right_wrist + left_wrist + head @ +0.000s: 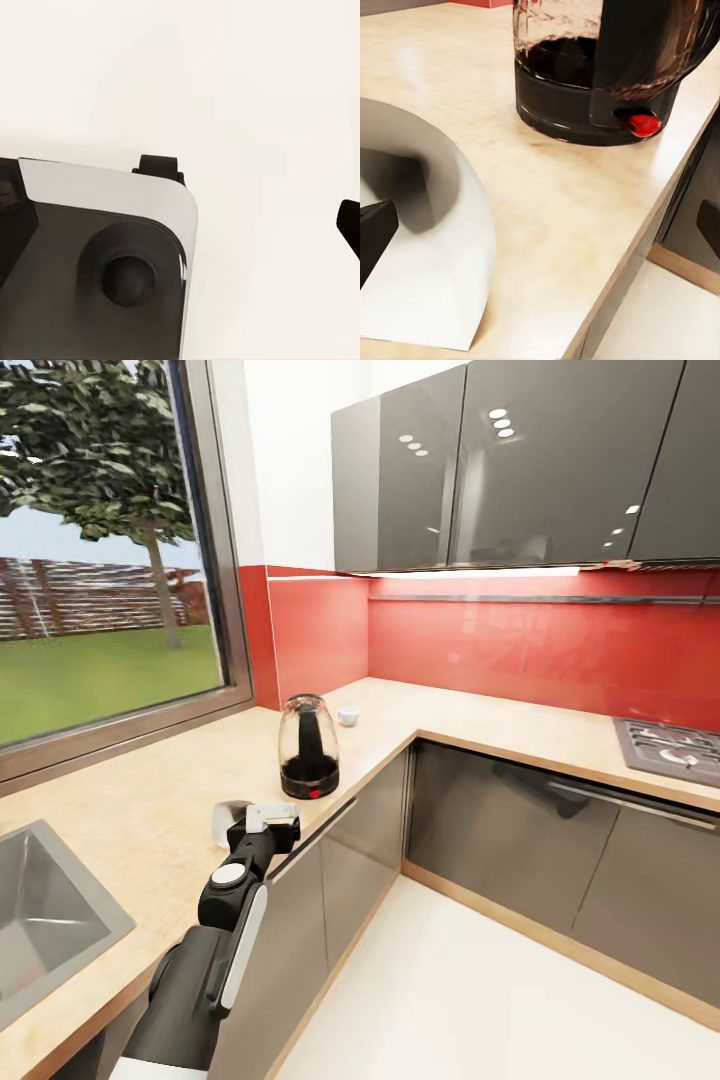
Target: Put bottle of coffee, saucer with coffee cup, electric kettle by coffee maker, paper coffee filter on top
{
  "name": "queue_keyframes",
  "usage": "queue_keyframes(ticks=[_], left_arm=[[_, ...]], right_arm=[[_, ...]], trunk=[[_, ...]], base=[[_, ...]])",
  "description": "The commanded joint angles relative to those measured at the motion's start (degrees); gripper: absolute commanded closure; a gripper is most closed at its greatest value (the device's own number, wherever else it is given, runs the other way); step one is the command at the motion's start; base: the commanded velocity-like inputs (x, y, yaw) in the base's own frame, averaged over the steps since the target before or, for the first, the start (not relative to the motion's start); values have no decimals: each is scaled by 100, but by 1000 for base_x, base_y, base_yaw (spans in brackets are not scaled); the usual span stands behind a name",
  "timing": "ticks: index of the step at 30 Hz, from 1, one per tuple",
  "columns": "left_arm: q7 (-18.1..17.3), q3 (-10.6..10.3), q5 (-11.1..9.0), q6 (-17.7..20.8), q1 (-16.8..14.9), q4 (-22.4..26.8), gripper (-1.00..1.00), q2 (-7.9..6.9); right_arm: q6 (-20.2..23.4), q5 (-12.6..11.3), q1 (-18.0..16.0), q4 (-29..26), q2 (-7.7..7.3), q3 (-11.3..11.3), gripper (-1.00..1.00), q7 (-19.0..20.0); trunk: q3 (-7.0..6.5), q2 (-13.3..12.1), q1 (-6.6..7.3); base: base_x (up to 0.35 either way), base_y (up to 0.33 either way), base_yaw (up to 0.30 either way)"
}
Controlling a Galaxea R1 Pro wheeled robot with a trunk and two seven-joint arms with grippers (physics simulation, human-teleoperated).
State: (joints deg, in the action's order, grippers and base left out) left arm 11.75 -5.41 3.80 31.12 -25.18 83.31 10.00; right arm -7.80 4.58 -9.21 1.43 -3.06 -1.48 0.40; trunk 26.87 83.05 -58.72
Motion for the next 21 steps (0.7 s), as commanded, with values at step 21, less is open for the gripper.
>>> queue_keyframes(ticks=[21], left_arm=[[21,-4,33,34,-4,-126,-100,0]], right_arm=[[-29,43,-5,15,-2,-10,-100,4]], trunk=[[6,3,-1]], base=[[9,0,0]])
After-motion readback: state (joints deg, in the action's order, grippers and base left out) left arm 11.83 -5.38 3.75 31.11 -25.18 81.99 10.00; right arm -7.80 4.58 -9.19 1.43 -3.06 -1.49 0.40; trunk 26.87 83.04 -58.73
